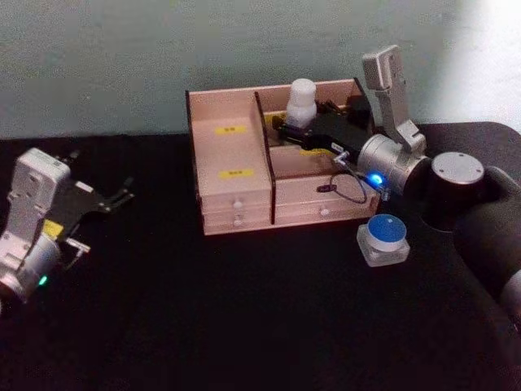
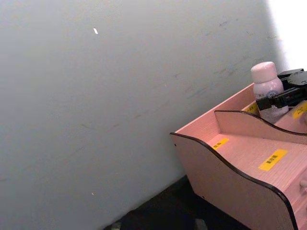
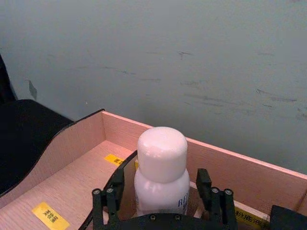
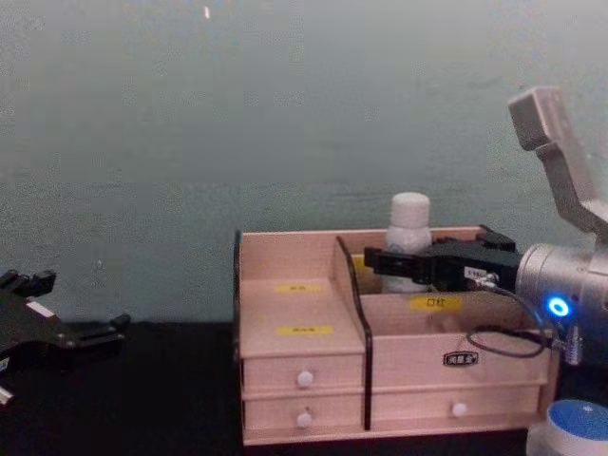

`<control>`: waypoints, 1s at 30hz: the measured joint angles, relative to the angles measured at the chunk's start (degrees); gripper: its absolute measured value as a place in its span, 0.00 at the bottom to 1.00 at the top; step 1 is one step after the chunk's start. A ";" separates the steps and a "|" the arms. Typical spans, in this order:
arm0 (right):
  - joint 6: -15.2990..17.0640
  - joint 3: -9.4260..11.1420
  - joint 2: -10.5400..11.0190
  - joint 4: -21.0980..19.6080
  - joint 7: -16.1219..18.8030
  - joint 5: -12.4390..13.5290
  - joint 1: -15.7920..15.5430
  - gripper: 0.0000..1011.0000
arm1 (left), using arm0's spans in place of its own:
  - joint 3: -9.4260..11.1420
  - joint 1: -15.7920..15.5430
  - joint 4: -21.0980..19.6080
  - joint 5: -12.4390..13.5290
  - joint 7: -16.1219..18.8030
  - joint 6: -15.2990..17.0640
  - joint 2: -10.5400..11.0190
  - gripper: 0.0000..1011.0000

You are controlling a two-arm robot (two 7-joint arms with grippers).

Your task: Pick up the facial cleanser and watermelon frost from the table and place them into the tiered storage box.

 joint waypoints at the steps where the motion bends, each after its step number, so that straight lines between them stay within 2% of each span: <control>1: 0.00 0.00 0.00 0.00 0.00 0.00 0.00 0.99 | 0.00 0.00 0.00 0.00 0.00 0.00 0.00 0.99; 12: 0.03 0.01 0.05 -0.10 -0.02 -0.04 -0.04 0.99 | 0.00 0.00 0.00 0.00 0.00 0.00 0.00 0.99; 21: 1.63 1.04 2.03 -9.23 -1.11 -0.14 -4.28 0.99 | 0.00 0.00 0.00 0.00 0.00 0.00 0.00 0.99; 30: 3.98 2.10 5.74 -19.88 -1.39 1.81 -9.72 0.99 | 0.00 0.00 0.00 0.00 0.00 0.00 0.00 0.99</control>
